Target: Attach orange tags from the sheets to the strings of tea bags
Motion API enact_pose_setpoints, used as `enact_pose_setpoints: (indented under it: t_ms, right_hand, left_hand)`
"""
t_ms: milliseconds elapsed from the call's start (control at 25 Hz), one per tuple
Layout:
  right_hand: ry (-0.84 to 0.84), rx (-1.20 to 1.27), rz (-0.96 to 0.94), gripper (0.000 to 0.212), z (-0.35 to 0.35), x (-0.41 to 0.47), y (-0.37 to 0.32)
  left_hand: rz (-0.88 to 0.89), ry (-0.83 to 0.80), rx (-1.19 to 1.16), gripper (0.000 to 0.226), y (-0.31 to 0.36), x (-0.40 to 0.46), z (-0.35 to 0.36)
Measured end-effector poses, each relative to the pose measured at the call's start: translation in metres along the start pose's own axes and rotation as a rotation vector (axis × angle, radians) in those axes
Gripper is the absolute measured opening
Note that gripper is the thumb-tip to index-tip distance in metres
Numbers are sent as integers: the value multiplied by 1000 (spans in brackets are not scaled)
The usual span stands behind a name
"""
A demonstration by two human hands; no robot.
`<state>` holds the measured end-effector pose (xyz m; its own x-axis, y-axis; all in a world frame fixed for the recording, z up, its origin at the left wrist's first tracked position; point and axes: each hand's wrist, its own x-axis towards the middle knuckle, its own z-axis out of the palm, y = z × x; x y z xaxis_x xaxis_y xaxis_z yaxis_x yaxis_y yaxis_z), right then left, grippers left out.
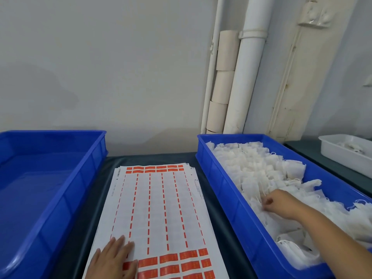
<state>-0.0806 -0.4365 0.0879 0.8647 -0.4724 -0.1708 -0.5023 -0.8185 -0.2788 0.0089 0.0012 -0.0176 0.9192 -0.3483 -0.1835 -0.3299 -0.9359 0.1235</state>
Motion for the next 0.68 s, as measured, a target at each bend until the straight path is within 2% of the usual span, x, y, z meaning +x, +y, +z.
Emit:
enact_pose_setpoints:
  t_ms: [80,160,240,320,440,600,680]
  right_hand:
    - [-1,62,-31,8,-2,-3,2]
    - [-85,25,-72,2,2,-6,2]
    - [-86,-26,-92,8,6,-9,0]
    - [3,51,-68,19,2,-9,2]
    - [140,160,-24,21,-10,-14,4]
    - [316,322,28,23,-26,-29,2]
    - [420,397,1,20,-40,-37,-4]
  left_hand:
    - [-13,28,1,75,1,1,-1]
    - [-25,40,-12,75,1,3,0]
    - [-31,57,-23,73,2,3,1]
    - [-34,80,-36,71,4,3,-1]
    - [-48,133,-113,66,8,0,-6]
    - [-54,290,-331,47,4,-9,-15]
    - [-37,335,-350,40,5,-15,-25]
